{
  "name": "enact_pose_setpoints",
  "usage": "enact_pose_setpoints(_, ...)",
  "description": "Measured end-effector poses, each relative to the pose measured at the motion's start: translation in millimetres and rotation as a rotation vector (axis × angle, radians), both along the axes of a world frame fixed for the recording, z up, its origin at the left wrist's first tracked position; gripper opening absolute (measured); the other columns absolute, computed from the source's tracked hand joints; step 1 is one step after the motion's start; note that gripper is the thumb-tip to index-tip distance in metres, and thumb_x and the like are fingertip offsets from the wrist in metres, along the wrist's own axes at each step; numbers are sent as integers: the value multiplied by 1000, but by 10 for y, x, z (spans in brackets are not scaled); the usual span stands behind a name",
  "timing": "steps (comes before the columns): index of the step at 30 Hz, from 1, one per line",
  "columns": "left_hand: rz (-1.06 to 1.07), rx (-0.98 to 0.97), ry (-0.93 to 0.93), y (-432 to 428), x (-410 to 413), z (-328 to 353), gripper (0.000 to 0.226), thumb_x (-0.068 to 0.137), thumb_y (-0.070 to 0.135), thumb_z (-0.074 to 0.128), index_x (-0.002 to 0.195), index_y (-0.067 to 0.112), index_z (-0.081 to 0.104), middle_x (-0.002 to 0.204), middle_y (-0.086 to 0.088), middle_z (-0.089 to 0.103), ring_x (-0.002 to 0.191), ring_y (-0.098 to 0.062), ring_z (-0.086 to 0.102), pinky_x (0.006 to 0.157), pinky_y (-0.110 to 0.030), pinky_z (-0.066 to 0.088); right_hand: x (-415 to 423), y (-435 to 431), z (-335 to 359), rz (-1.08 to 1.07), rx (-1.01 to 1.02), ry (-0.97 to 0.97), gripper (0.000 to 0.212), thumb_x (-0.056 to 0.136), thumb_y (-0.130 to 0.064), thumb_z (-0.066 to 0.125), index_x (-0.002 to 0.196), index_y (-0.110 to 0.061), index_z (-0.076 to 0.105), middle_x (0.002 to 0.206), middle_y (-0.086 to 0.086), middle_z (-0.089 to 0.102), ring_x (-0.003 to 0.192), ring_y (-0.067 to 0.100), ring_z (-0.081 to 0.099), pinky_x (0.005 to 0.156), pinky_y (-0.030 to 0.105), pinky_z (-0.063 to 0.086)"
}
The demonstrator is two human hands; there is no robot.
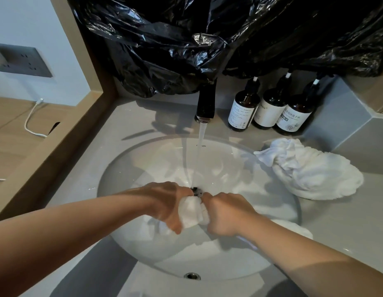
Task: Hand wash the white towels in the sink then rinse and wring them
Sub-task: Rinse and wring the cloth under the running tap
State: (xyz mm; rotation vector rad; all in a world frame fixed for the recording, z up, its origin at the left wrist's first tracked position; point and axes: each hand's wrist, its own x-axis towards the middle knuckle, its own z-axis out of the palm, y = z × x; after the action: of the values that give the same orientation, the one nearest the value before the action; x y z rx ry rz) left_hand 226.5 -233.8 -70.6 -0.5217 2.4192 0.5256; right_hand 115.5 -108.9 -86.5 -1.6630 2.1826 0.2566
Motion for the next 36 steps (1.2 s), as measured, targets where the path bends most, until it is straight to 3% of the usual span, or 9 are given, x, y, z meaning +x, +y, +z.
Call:
enact_pose_setpoints(8,-92,-298,212,21,-68,-115,35,81,38,57,112,31,43,106,4,50,80,-20,50,69,-27,37,-75,32,13,-365,21,-611,22,73,-14,65,73,-27,48,73,-10,54,66,6,52,53,17,36)
enact_pose_setpoints(11,-67,-305,260,55,-81,-223,40,78,36,58,114,31,42,104,5,51,85,-21,57,77,-29,45,-68,110,-32,-518,22,-768,21,71,-9,66,81,-23,54,80,-6,56,72,9,53,57,17,39)
enact_pose_setpoints(14,-85,-401,393,89,-126,-388,38,76,35,59,111,29,44,96,5,52,74,-21,55,64,-26,37,-61,160,-99,-636,12,-859,40,55,-14,67,95,-13,60,90,0,59,85,15,57,68,25,43)
enact_pose_setpoints(19,-241,-486,662,64,-43,-573,71,31,36,75,95,23,47,59,4,52,34,-18,45,43,-18,26,-67,180,-82,-651,27,-975,38,48,-16,64,86,-13,62,80,-1,56,77,13,52,66,23,39)
enact_pose_setpoints(23,-292,-487,712,2,102,-557,101,30,55,84,120,30,47,96,2,62,64,-18,62,39,-25,47,-115,153,-56,-648,154,-1017,39,51,-16,66,89,-12,67,73,1,59,72,17,56,68,27,41)
enact_pose_setpoints(26,-225,-421,554,27,102,-384,67,70,50,70,128,35,41,115,7,54,98,-22,56,68,-31,51,-114,134,-1,-625,158,-1026,31,62,-12,67,93,-13,65,73,1,60,69,15,57,63,23,42)
enact_pose_setpoints(29,-36,-247,334,50,-32,-224,27,79,42,56,102,41,41,96,13,49,99,-17,54,71,-27,39,-85,156,-2,-462,23,-691,49,76,-17,62,121,-24,45,96,-4,58,84,16,57,63,23,40)
enact_pose_setpoints(33,79,-11,157,4,-136,-132,37,66,30,71,99,32,53,86,12,59,85,-16,60,63,-24,43,103,269,-163,-11,-293,30,93,63,-36,71,144,-23,26,134,-1,48,109,22,58,83,30,46)
enact_pose_setpoints(36,165,232,100,-58,-185,-43,32,65,17,75,94,21,64,94,3,68,91,-19,66,69,-24,50,208,248,-277,27,-270,171,117,30,-49,84,133,-14,41,116,6,65,78,21,69,56,32,54)
